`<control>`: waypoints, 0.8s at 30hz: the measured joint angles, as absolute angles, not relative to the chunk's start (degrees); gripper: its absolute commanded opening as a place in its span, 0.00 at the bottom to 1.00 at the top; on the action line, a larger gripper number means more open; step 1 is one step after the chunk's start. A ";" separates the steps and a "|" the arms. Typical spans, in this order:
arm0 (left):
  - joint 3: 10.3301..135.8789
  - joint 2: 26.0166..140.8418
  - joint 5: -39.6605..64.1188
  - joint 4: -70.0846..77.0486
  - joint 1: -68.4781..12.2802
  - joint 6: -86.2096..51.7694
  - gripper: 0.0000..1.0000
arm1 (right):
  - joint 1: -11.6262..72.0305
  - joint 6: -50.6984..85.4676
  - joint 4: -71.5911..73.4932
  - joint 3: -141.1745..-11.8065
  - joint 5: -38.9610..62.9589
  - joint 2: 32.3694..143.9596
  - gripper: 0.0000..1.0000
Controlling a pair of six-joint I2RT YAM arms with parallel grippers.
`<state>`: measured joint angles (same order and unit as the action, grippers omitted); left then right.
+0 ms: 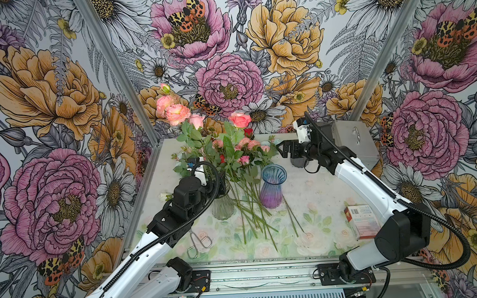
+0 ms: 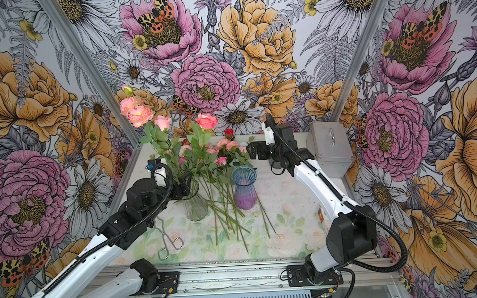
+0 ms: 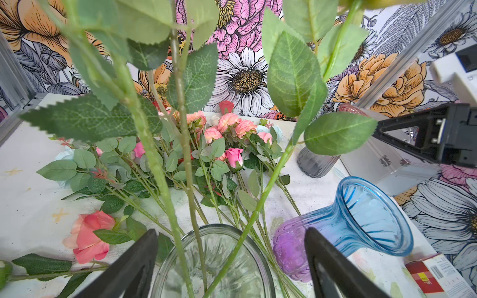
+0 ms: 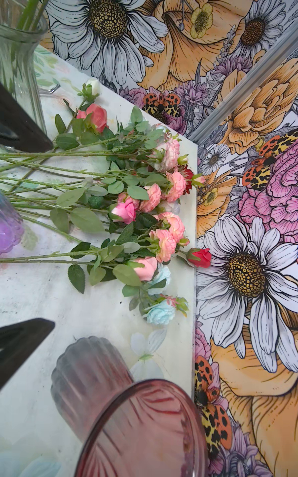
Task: Place the pink flowers into the vase
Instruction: Place the flower in the vase.
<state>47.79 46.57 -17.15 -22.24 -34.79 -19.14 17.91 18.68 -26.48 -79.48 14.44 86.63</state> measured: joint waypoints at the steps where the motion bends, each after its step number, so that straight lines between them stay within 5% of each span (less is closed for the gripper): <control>1: 47.79 46.44 -17.12 -22.44 -34.83 -18.92 0.90 | 17.87 18.70 -26.48 -79.75 14.76 87.20 0.99; 24: 61.95 51.11 -2.66 -23.03 -37.82 -7.49 0.96 | 15.29 19.09 -26.55 -83.77 21.12 98.04 0.99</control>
<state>61.95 51.11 -2.66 -23.03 -37.82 -7.49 15.29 19.09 -26.55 -83.77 21.12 98.04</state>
